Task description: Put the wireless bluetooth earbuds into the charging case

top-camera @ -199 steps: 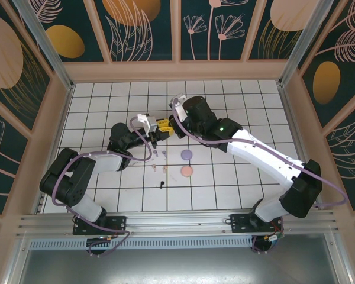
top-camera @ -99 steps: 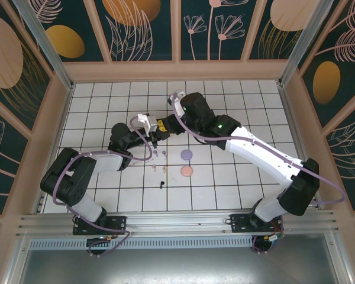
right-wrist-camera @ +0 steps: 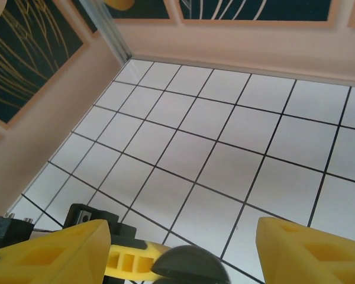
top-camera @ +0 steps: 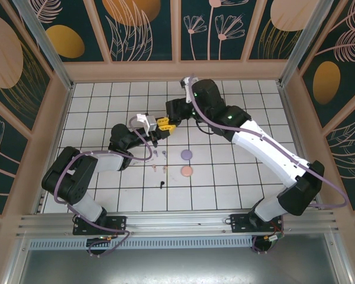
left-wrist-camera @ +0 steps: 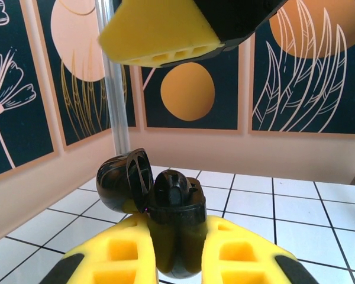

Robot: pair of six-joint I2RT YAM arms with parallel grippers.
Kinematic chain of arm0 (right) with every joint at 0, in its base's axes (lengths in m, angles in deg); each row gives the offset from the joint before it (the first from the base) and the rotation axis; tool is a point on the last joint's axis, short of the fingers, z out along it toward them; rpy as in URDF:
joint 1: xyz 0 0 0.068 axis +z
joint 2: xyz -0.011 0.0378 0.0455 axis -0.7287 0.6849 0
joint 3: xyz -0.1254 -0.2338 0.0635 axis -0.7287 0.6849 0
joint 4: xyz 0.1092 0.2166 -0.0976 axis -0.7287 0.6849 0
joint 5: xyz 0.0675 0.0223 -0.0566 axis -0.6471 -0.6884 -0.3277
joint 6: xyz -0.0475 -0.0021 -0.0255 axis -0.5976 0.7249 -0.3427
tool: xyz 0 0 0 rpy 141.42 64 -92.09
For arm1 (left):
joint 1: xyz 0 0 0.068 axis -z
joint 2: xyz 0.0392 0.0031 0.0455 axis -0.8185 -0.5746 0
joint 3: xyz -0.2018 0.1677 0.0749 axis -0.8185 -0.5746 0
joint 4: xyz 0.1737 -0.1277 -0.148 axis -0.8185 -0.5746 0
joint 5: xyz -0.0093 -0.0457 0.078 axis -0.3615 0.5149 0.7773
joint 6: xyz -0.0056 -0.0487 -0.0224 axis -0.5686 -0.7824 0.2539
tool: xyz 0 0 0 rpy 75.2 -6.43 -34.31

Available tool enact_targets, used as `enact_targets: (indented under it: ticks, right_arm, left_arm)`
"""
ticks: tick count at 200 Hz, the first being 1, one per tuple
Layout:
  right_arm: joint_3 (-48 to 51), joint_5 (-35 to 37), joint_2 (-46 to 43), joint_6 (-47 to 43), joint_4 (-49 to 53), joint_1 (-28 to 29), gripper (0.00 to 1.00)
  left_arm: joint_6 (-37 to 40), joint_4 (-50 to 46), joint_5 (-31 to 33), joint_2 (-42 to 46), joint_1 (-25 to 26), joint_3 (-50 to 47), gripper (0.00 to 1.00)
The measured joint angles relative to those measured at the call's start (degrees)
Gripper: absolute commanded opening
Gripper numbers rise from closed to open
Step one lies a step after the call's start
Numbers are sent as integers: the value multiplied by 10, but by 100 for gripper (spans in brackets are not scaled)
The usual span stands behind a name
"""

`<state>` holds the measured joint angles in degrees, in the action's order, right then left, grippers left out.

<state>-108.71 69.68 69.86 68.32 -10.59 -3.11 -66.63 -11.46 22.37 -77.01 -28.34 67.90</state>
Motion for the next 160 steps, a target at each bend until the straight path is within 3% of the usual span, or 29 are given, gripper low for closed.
enact_targets:
  ticks: [77, 119, 160]
  right_arm:
    - [157, -12, -144, 117, -7, -23, 64]
    - [234, -26, -132, 178, 3, -2, 62]
    - [252, -19, -69, 246, 13, 81, 59]
  left_arm:
    - [26, 62, 93, 19, 0, -62, 0]
    - [48, 49, 181, 70, 0, -68, 0]
    - [47, 30, 252, 88, 0, -68, 0]
